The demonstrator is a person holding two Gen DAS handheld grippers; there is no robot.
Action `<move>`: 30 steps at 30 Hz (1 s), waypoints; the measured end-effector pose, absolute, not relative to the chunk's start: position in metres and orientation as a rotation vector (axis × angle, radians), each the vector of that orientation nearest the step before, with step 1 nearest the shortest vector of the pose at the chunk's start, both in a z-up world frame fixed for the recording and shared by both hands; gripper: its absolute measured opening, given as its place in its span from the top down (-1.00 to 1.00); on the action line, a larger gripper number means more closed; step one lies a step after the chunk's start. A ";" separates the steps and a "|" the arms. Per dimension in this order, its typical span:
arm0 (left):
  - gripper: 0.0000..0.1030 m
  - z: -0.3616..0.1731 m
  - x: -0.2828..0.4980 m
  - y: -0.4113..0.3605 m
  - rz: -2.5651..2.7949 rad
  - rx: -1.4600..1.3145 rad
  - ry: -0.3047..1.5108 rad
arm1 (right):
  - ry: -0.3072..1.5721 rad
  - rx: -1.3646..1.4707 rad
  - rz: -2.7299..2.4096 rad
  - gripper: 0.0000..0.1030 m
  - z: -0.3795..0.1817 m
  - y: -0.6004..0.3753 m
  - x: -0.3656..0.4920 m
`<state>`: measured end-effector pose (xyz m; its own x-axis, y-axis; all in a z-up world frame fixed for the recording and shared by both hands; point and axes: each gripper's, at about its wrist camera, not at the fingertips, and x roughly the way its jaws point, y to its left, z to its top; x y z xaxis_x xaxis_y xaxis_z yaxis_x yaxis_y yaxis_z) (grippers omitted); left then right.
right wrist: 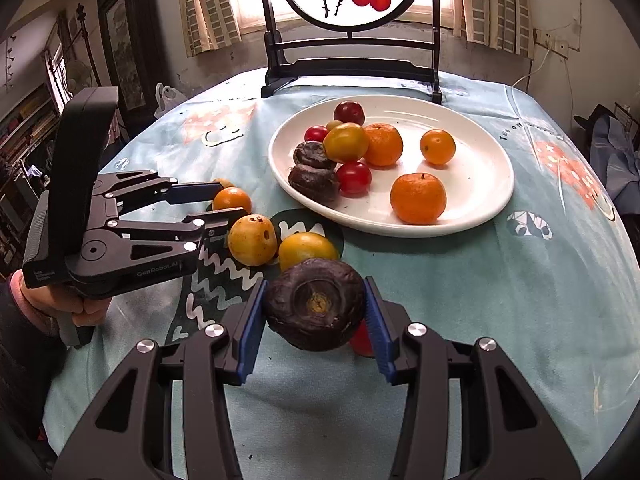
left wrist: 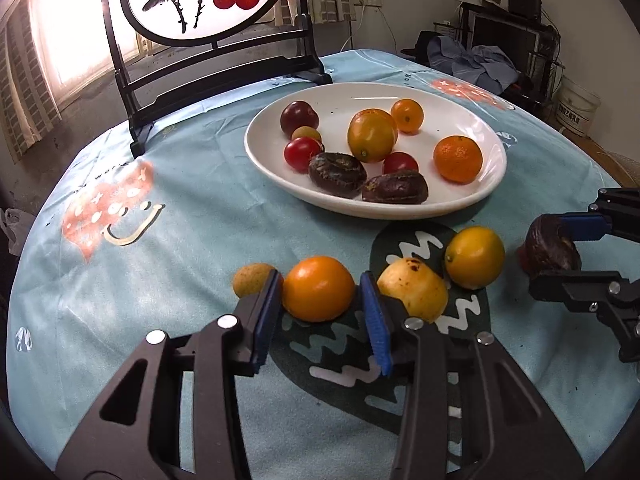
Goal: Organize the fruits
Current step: 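Lower the dark purple fruit onto the plate with the right gripper while the left grasps an orange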
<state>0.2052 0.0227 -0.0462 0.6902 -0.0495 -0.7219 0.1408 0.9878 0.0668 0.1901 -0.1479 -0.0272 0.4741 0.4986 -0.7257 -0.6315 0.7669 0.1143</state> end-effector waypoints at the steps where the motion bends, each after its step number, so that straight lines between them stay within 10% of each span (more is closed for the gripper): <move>1: 0.20 -0.046 0.206 0.023 -0.112 0.122 0.802 | 0.825 -0.180 0.693 0.09 -0.027 -0.148 0.191; 30: 0.26 0.000 0.164 0.025 -0.194 -0.071 0.674 | 0.669 -0.127 0.710 0.09 -0.006 -0.160 0.189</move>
